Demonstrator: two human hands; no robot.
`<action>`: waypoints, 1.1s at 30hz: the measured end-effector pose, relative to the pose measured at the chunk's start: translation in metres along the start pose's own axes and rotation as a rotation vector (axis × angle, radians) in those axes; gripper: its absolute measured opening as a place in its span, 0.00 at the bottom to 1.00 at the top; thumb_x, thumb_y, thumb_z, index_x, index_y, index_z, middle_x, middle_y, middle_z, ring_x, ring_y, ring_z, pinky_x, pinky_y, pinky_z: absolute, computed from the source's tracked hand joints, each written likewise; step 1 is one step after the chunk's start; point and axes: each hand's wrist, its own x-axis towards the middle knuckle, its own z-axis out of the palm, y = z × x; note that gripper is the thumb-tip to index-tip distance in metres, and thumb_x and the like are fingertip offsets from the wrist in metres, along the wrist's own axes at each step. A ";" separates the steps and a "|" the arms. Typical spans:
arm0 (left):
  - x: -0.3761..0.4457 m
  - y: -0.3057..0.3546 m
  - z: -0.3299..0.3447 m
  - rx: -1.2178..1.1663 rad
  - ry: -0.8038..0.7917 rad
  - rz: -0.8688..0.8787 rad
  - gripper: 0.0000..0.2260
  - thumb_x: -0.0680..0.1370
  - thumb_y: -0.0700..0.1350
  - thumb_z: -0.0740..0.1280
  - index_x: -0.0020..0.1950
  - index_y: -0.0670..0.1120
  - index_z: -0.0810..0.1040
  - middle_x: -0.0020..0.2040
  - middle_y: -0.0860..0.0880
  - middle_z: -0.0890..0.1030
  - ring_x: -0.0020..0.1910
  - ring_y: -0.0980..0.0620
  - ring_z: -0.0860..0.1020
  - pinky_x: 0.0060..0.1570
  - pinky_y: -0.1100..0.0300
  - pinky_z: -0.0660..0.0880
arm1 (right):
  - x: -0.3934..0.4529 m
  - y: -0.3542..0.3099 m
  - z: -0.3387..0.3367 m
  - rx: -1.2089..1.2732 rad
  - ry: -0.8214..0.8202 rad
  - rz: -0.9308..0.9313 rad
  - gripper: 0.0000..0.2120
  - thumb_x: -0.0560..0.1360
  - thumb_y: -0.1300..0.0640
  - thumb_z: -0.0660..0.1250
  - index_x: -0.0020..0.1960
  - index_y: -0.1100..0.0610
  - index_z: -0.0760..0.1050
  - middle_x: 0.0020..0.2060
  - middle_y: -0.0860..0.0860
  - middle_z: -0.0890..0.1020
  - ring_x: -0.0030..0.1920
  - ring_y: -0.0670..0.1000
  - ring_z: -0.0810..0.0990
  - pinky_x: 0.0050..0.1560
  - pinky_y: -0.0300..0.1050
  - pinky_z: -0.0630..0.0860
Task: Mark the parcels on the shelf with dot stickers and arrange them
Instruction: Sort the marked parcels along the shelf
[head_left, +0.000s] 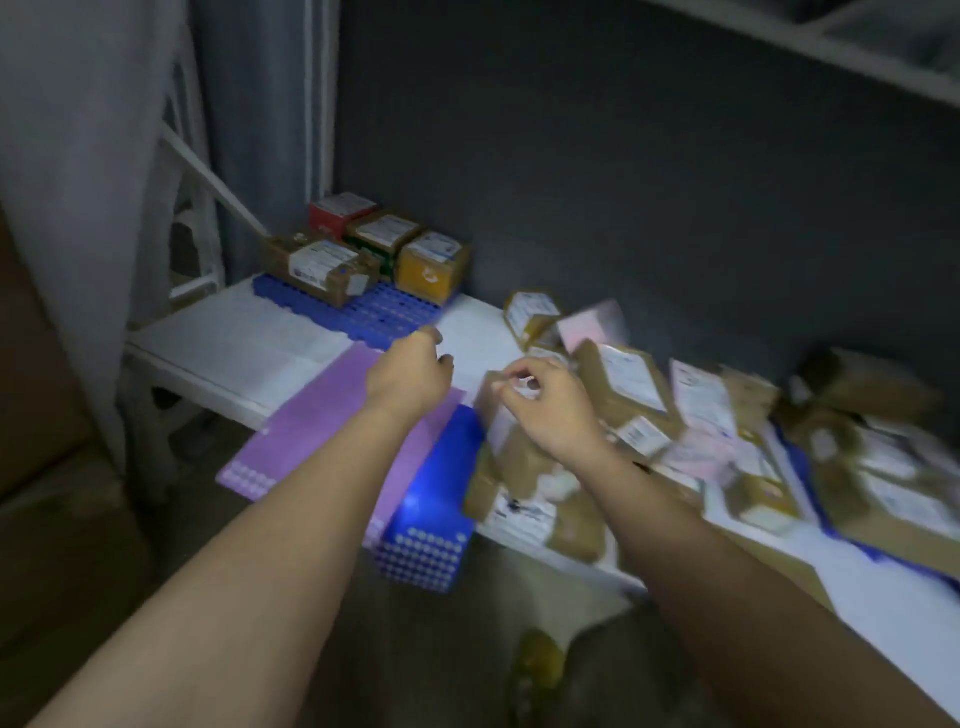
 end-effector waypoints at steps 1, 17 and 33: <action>-0.017 0.016 0.008 -0.003 -0.022 0.034 0.17 0.80 0.47 0.60 0.69 0.46 0.69 0.62 0.44 0.78 0.61 0.41 0.74 0.55 0.51 0.71 | -0.019 0.009 -0.018 -0.015 0.044 0.008 0.06 0.74 0.52 0.70 0.50 0.52 0.80 0.48 0.49 0.79 0.51 0.52 0.77 0.54 0.44 0.73; -0.136 0.190 0.182 0.132 -0.328 0.377 0.15 0.75 0.45 0.67 0.61 0.49 0.77 0.61 0.46 0.75 0.60 0.44 0.74 0.57 0.48 0.74 | -0.204 0.219 -0.183 0.015 0.179 0.477 0.13 0.70 0.64 0.71 0.55 0.57 0.80 0.56 0.55 0.78 0.55 0.53 0.77 0.52 0.38 0.69; -0.074 0.173 0.250 0.251 -0.616 0.383 0.20 0.78 0.46 0.66 0.70 0.47 0.70 0.70 0.46 0.70 0.69 0.48 0.68 0.67 0.56 0.65 | -0.154 0.303 -0.148 -0.487 -0.436 0.304 0.51 0.63 0.45 0.78 0.77 0.47 0.50 0.74 0.50 0.59 0.74 0.56 0.54 0.72 0.56 0.51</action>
